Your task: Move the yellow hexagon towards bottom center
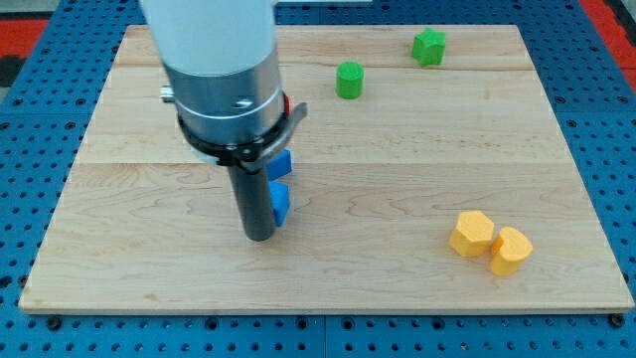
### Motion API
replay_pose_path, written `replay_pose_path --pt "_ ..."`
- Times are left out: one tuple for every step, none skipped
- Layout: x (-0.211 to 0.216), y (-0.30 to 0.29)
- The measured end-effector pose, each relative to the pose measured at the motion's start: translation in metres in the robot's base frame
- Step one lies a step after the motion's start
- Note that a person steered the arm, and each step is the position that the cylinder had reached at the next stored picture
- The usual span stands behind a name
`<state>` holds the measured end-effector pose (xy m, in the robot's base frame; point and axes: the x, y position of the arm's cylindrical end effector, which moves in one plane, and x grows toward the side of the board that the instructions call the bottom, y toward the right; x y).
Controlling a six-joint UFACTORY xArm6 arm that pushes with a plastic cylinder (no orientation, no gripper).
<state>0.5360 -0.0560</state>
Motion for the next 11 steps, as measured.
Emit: replay_pose_path --pt "0.000 0.031" --pt "-0.005 0.081" --pt "-0.046 0.152" --pt "-0.040 0.237" --pt "-0.011 0.263" --pt "0.021 0.234" --pt "0.025 0.201" --pt "0.014 0.238" --pt "-0.009 0.230" --pt "-0.009 0.167" --pt "-0.009 0.131"
